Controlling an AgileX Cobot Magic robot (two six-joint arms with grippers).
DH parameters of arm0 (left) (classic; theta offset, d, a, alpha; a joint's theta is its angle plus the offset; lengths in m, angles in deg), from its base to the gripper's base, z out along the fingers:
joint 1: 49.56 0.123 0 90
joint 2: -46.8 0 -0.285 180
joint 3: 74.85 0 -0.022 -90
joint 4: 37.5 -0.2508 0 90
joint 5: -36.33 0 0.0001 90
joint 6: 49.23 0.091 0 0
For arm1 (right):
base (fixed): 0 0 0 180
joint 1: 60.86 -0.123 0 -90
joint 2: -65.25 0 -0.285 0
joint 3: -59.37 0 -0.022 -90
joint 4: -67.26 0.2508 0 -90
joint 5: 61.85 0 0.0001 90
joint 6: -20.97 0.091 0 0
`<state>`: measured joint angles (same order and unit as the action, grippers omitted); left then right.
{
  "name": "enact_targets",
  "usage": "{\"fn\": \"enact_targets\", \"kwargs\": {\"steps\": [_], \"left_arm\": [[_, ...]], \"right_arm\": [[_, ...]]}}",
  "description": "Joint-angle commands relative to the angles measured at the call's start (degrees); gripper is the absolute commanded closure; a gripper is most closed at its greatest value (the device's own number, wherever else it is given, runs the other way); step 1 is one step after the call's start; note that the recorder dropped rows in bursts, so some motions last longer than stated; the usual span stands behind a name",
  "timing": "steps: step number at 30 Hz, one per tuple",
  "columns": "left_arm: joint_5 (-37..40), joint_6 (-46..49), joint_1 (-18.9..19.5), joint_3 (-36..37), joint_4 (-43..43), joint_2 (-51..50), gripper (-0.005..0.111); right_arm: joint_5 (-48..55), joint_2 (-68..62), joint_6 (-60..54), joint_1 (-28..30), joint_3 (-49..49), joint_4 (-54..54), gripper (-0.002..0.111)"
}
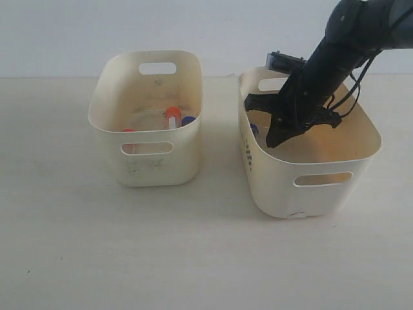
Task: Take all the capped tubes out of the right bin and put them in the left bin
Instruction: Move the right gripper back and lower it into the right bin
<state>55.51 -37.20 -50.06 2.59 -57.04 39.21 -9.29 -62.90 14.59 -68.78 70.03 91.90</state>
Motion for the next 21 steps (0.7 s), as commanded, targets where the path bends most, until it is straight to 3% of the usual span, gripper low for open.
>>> {"fn": "enact_targets", "kwargs": {"steps": [1,13,15,16,18,21], "left_arm": [[-0.3,0.0,-0.1,-0.2,0.2,-0.2,0.103],[-0.3,0.0,-0.1,-0.2,0.2,-0.2,0.103],[-0.3,0.0,-0.1,-0.2,0.2,-0.2,0.103],[-0.3,0.0,-0.1,-0.2,0.2,-0.2,0.103],[-0.3,0.0,-0.1,-0.2,0.2,-0.2,0.103],[-0.3,0.0,-0.1,-0.2,0.2,-0.2,0.103]], "right_arm": [[0.3,-0.8,-0.8,0.0,0.1,-0.3,0.107],[-0.4,-1.2,-1.0,0.0,0.1,-2.1,0.104],[-0.8,-1.5,-1.0,0.0,0.1,-2.1,0.088],[-0.9,-1.5,-1.0,0.0,0.1,-2.1,0.071],[-0.9,-1.5,-1.3,0.0,0.1,-1.2,0.048],[-1.4,-1.5,-1.7,0.0,0.1,-1.6,0.034]]}}
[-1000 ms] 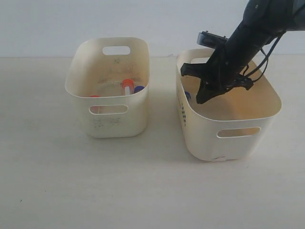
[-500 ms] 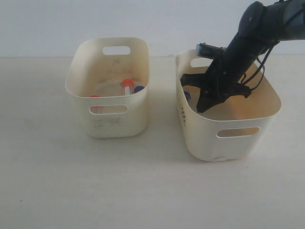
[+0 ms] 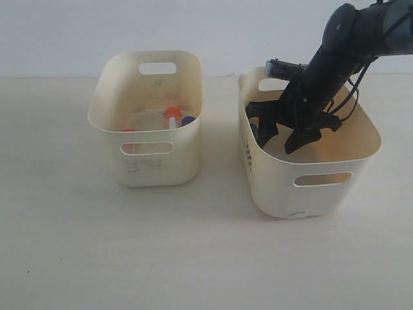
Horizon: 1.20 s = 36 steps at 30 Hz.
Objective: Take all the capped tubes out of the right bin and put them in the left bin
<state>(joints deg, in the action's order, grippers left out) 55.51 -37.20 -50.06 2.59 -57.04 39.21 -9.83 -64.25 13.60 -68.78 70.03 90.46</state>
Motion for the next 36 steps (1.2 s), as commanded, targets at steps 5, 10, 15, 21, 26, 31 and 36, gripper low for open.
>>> {"fn": "enact_targets", "kwargs": {"steps": [5,10,15,21,26,31,36], "left_arm": [[-0.3,0.0,-0.1,-0.2,0.2,-0.2,0.103],[-0.3,0.0,-0.1,-0.2,0.2,-0.2,0.103],[-0.3,0.0,-0.1,-0.2,0.2,-0.2,0.103],[-0.3,0.0,-0.1,-0.2,0.2,-0.2,0.103],[-0.3,0.0,-0.1,-0.2,0.2,-0.2,0.103],[-0.3,0.0,-0.1,-0.2,0.2,-0.2,0.103],[-0.3,0.0,-0.1,-0.2,0.2,-0.2,0.103]], "right_arm": [[-1.6,-0.1,-0.7,0.0,0.1,-0.2,0.033],[-1.5,-0.6,-0.5,0.0,0.1,0.3,0.033],[-1.3,-2.2,-0.1,0.0,0.1,0.4,0.033],[-1.9,-2.1,-0.1,0.0,0.1,0.4,0.033],[-3.2,-2.1,0.0,0.0,0.1,0.3,0.033],[-3.4,-2.1,-0.3,0.0,0.1,0.1,0.033],[-3.2,-2.1,-0.2,0.0,0.2,0.1,0.033]]}}
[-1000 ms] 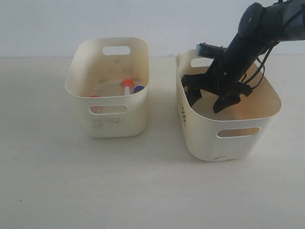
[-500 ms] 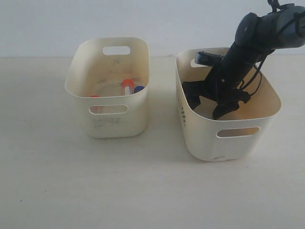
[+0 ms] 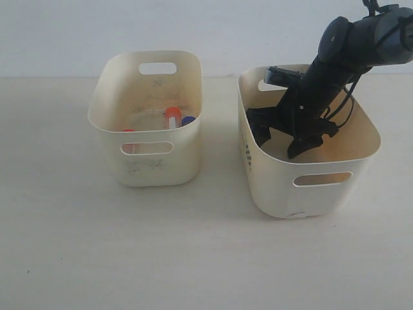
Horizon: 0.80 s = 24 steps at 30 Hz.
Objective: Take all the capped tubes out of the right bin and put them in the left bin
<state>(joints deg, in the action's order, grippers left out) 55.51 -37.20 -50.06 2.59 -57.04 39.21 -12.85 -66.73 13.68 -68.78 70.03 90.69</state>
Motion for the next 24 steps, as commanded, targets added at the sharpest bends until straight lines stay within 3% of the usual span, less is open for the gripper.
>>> {"fn": "enact_targets", "kwargs": {"steps": [1,13,19,24], "left_arm": [[-0.3,0.0,-0.1,-0.2,0.2,-0.2,0.103],[-0.3,0.0,-0.1,-0.2,0.2,-0.2,0.103],[-0.3,0.0,-0.1,-0.2,0.2,-0.2,0.103],[-0.3,0.0,-0.1,-0.2,0.2,-0.2,0.103]], "right_arm": [[-0.1,0.3,-0.2,0.0,0.2,-0.1,0.032],[0.3,0.3,-0.2,0.0,0.2,-0.1,0.032],[0.2,0.3,-0.2,0.0,0.2,0.0,0.013],[0.6,0.2,-1.0,0.0,0.2,0.0,0.009]]}}
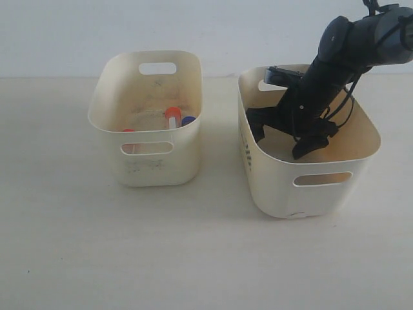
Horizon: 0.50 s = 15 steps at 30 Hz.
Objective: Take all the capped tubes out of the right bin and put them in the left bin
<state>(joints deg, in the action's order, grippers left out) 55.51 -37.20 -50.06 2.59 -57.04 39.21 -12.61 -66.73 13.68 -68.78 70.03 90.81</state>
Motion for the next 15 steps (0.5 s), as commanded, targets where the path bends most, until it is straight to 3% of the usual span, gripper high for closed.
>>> {"fn": "enact_targets", "kwargs": {"steps": [1,15], "left_arm": [[-0.3,0.0,-0.1,-0.2,0.2,-0.2,0.103],[-0.3,0.0,-0.1,-0.2,0.2,-0.2,0.103]], "right_arm": [[0.3,0.2,-1.3,0.0,0.2,-0.1,0.009],[-0.8,-2.3,-1.1,0.0,0.1,-0.1,0.01]]}}
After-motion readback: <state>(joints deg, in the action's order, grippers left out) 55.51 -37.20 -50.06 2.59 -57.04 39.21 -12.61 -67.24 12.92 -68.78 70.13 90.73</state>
